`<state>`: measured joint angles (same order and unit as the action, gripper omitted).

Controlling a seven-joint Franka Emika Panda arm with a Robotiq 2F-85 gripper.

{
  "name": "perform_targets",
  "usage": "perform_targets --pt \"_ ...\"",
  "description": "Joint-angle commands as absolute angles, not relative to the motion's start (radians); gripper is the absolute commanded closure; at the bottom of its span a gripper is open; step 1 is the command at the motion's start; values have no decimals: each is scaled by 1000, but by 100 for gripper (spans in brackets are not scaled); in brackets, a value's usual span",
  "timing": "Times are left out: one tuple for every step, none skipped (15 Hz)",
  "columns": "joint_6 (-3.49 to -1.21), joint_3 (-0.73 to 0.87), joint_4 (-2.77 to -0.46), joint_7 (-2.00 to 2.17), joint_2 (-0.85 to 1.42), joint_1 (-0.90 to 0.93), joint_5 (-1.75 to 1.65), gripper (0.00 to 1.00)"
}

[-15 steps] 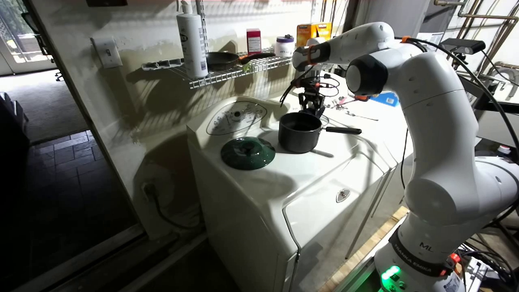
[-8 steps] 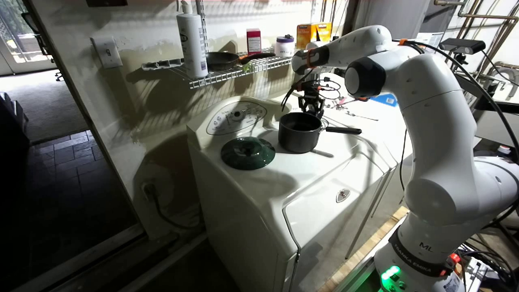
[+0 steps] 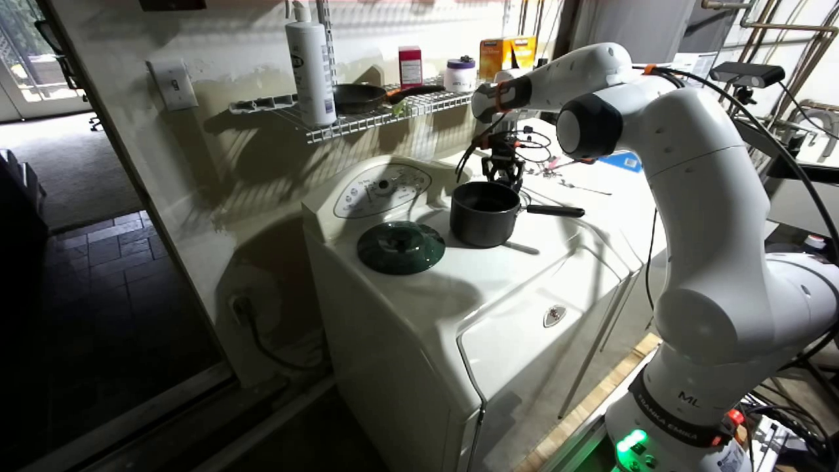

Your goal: Use the black pot holder to remove the glass lid from the pot.

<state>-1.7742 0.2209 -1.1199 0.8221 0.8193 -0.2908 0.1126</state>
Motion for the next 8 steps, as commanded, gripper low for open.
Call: perform_targets --pt "-1780 219 -1115 798 816 -292 107 2" --pt "-1779 219 -1116 796 815 -292 107 1" --pt "-1779 219 -1117 794 815 -291 107 0" --pt "-1781 219 -1120 793 812 -291 106 0" --pt "-1783 220 -1123 791 810 -289 105 0" --pt "-1783 222 -1127 788 807 -287 101 0" --pt "-1784 223 -1129 789 805 -286 98 0" --pt "-1783 224 -1134 785 801 -285 96 0"
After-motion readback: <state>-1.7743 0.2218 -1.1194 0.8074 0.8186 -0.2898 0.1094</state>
